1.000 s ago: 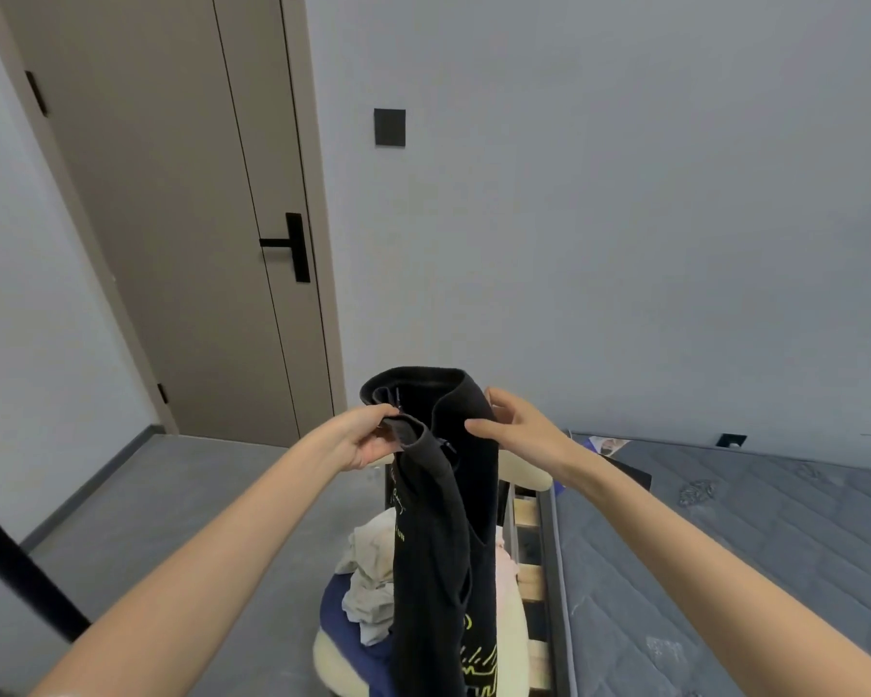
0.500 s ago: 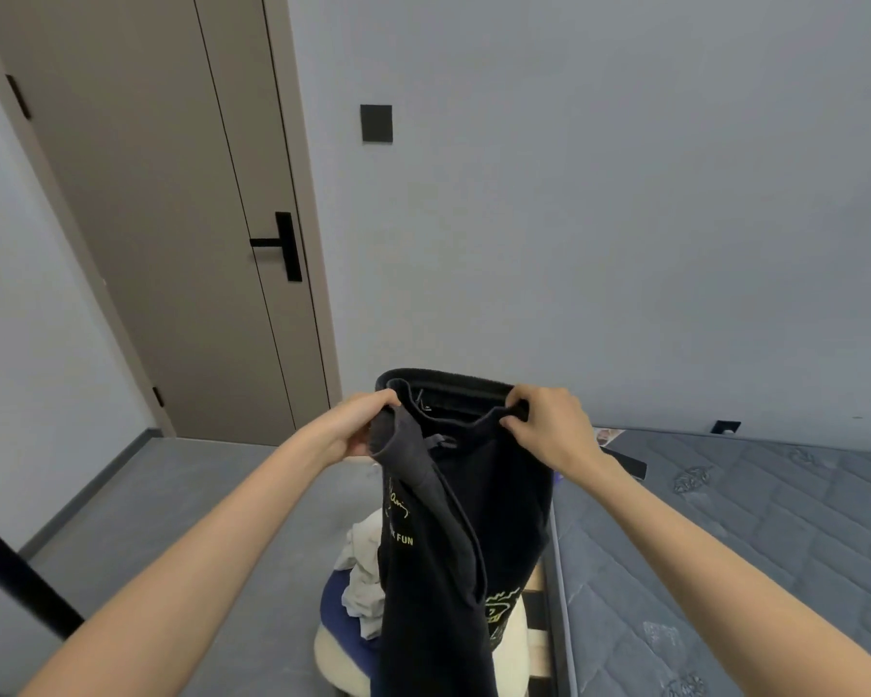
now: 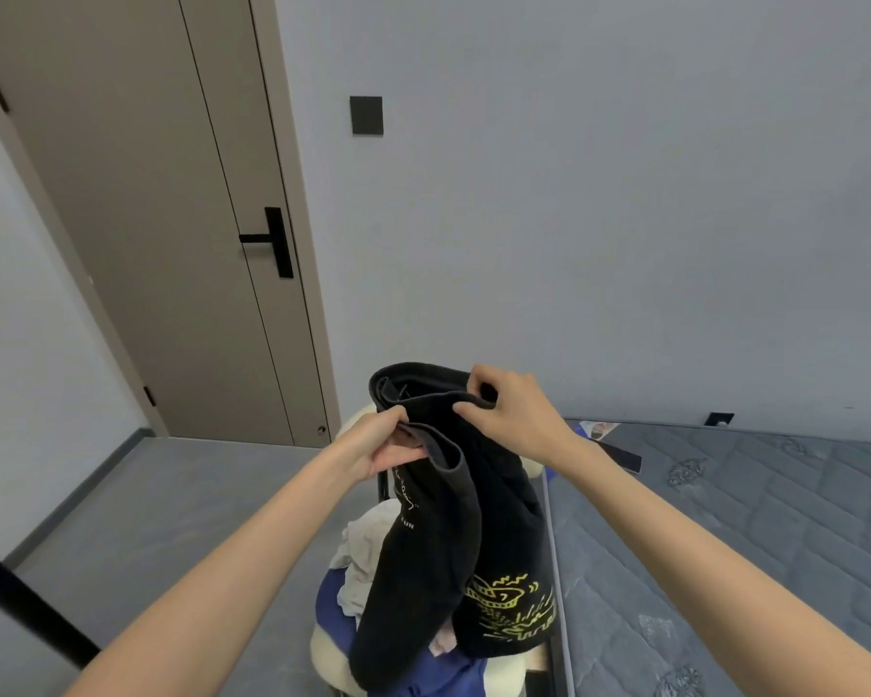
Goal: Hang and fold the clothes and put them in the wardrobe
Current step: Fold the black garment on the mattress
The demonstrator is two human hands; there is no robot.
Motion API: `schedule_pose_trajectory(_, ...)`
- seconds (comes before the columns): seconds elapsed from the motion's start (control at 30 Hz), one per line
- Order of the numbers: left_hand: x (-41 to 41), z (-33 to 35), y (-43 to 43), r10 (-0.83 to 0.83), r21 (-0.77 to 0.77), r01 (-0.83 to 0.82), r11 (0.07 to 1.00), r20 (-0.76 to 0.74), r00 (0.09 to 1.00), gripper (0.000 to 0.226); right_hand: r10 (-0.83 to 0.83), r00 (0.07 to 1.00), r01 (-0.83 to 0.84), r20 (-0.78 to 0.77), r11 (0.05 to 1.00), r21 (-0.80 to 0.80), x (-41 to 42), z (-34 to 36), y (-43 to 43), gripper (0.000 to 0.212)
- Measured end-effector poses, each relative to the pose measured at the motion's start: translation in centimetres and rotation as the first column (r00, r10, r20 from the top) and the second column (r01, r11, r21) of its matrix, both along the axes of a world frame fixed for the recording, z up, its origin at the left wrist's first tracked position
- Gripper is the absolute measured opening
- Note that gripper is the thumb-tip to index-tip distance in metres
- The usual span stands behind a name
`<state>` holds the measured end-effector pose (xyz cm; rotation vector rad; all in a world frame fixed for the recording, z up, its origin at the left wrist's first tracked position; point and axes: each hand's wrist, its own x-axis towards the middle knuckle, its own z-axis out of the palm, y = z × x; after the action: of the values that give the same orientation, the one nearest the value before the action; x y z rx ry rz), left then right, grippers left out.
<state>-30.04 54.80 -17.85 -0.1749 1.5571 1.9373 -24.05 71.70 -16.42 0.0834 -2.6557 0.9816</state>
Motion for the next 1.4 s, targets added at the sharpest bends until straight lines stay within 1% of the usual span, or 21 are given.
schedule_pose_trajectory(0.13, -0.1, 0.5, 0.3, 0.011, 0.106, -0.019, 0.994, 0.074, 0.997, 0.015, 0.058, 0.998, -0.058, -0.003, 0.998, 0.039, 0.2, -1.9, 1.2, 0.021)
schedule_pose_trajectory(0.23, 0.1, 0.9, 0.9, -0.001, 0.156, -0.017, 0.988, 0.116, 0.993, 0.022, 0.038, 0.999, -0.038, 0.012, 0.998, 0.039, 0.2, -3.0, 1.3, 0.019)
schedule_pose_trajectory(0.33, 0.3, 0.9, 1.1, -0.024, 0.175, -0.002, 0.984, 0.143, 0.989, 0.027, 0.017, 0.999, -0.016, 0.046, 1.0, -0.018, 0.3, -2.9, 1.1, 0.02)
schedule_pose_trajectory(0.43, 0.3, 0.9, 0.9, -0.012, 0.149, -0.013, 0.989, 0.169, 0.985, 0.022, 0.058, 0.988, -0.045, 0.142, 0.995, -0.092, 0.9, -2.4, 0.8, 0.039)
schedule_pose_trajectory(0.53, 0.3, 0.5, 0.7, -0.029, 0.152, -0.002, 0.988, 0.201, 0.979, 0.018, 0.098, 0.984, -0.093, 0.15, 0.995, -0.041, 1.5, -2.9, 0.4, 0.054)
schedule_pose_trajectory(0.63, -0.3, -0.1, 0.7, -0.087, 0.105, 0.068, 0.992, 0.189, 0.978, 0.023, -0.012, 0.994, 0.018, 0.105, 0.998, -0.062, 1.5, -3.4, 0.7, 0.037)
schedule_pose_trajectory(0.7, -0.3, -0.3, 0.9, -0.17, -0.031, 0.172, 0.985, 0.061, 0.984, 0.019, -0.07, 0.992, 0.083, 0.107, 0.988, -0.129, 1.6, -3.0, 1.0, 0.03)
schedule_pose_trajectory(0.73, -0.3, -0.3, 1.1, -0.201, -0.14, 0.191, 0.971, -0.059, 0.978, 0.02, -0.095, 0.99, 0.112, 0.105, 0.981, -0.161, 1.7, -2.6, 1.3, 0.028)
schedule_pose_trajectory(0.77, -0.4, -0.6, 1.1, -0.207, -0.261, 0.149, 0.954, -0.214, 0.954, 0.022, -0.13, 0.987, 0.146, 0.098, 0.972, -0.185, 1.8, -2.3, 1.6, 0.028)
schedule_pose_trajectory(0.8, -0.5, -0.7, 1.0, -0.207, -0.366, 0.056, 0.929, -0.388, 0.898, 0.026, -0.169, 0.982, 0.184, 0.087, 0.963, -0.2, 2.0, -1.8, 2.0, 0.027)
schedule_pose_trajectory(0.83, -0.9, -0.9, 0.5, -0.202, -0.436, -0.075, 0.897, -0.553, 0.808, 0.033, -0.205, 0.975, 0.218, 0.079, 0.953, -0.21, 2.1, -1.3, 2.4, 0.027)
schedule_pose_trajectory(0.87, -1.4, -1.1, -0.1, -0.219, -0.477, -0.176, 0.861, -0.662, 0.717, 0.044, -0.226, 0.971, 0.237, 0.077, 0.947, -0.218, 2.3, -0.7, 2.9, 0.027)
schedule_pose_trajectory(0.9, -2.0, -1.1, -0.6, -0.275, -0.513, -0.201, 0.835, -0.704, 0.655, 0.06, -0.227, 0.97, 0.241, 0.086, 0.943, -0.23, 2.6, -0.2, 3.4, 0.028)
schedule_pose_trajectory(0.93, -2.7, -1.1, -1.1, -0.36, -0.556, -0.133, 0.821, -0.684, 0.635, 0.079, -0.205, 0.973, 0.225, 0.105, 0.943, -0.247, 3.0, 0.5, 3.8, 0.029)
schedule_pose_trajectory(0.97, -3.1, -1.0, -1.1, -0.46, -0.599, -0.005, 0.801, -0.621, 0.634, 0.094, -0.173, 0.977, 0.202, 0.128, 0.943, -0.265, 3.4, 1.2, 4.3, 0.03)
schedule_pose_trajectory(1.03, -2.7, -0.9, -0.5, -0.616, -0.603, 0.268, 0.751, -0.495, 0.612, 0.108, -0.145, 0.977, 0.184, 0.153, 0.941, -0.283, 4.3, 2.1, 5.1, 0.031)
schedule_pose_trajectory(1.1, -1.7, -0.8, 0.8, -0.66, -0.516, 0.426, 0.743, -0.465, 0.59, 0.1, -0.169, 0.971, 0.212, 0.167, 0.933, -0.291, 5.3, 2.5, 6.0, 0.03)
schedule_pose_trajectory(1.2, -0.1, -0.7, 3.1, -0.702, -0.401, 0.582, 0.707, -0.5, 0.508, 0.057, -0.22, 0.952, 0.274, 0.213, 0.923, -0.272, 6.6, 2.3, 8.2, 0.026)
schedule_pose_trajectory(1.27, 0.1, -0.7, 5.2, -0.748, -0.414, 0.631, 0.656, -0.468, 0.471, 0.047, -0.287, 0.926, 0.327, 0.246, 0.935, -0.138, 7.5, 1.5, 10.1, 0.023)
schedule_pose_trajectory(1.33, 0.2, -1.3, 7.9, -0.782, -0.473, 0.624, 0.622, -0.419, 0.461, 0.05, -0.346, 0.893, 0.348, 0.287, 0.936, 0.046, 8.5, 0.4, 12.2, 0.016)
schedule_pose_trajectory(1.4, 0.7, -2.1, 10.9, -0.779, -0.585, 0.514, 0.627, -0.469, 0.417, 0.046, -0.408, 0.852, 0.339, 0.328, 0.908, 0.246, 9.4, -0.9, 13.9, 0.019)
